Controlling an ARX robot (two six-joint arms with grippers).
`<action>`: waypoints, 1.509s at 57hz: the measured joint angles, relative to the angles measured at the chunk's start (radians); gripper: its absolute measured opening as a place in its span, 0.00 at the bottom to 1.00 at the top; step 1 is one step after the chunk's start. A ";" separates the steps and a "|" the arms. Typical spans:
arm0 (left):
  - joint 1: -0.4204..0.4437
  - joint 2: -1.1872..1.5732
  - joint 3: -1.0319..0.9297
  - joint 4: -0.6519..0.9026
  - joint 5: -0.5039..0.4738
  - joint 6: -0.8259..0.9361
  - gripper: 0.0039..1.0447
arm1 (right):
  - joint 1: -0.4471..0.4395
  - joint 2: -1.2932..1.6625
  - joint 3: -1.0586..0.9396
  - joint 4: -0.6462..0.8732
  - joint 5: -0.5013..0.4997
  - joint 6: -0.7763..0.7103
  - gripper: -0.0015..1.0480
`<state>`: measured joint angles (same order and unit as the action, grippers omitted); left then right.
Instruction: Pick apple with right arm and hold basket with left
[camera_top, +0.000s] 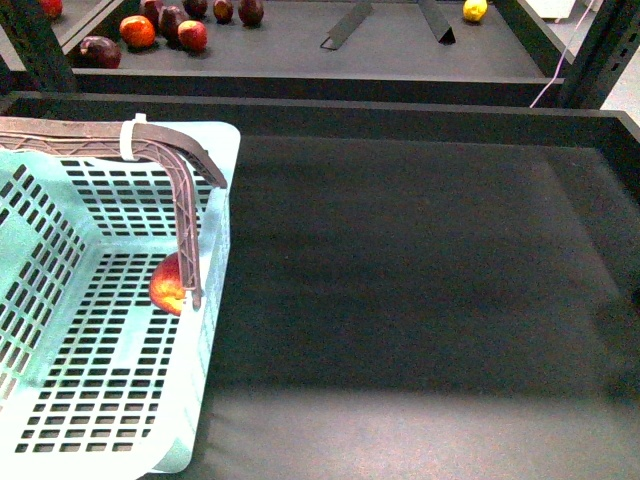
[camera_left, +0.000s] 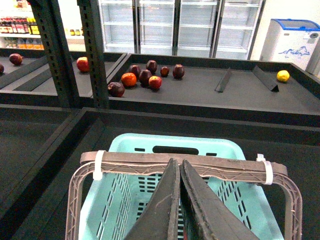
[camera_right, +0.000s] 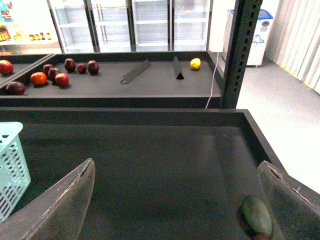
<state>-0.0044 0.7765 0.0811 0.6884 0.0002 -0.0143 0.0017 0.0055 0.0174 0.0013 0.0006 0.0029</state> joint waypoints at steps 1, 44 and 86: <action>0.000 -0.012 -0.004 -0.008 0.000 0.000 0.03 | 0.000 0.000 0.000 0.000 0.000 0.000 0.92; 0.001 -0.491 -0.067 -0.403 0.000 0.003 0.03 | 0.000 0.000 0.000 0.000 0.000 0.000 0.92; 0.001 -0.770 -0.067 -0.685 0.000 0.003 0.03 | 0.000 0.000 0.000 0.000 0.000 0.000 0.92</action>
<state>-0.0036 0.0067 0.0143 0.0032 -0.0002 -0.0109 0.0017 0.0051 0.0174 0.0013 0.0006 0.0029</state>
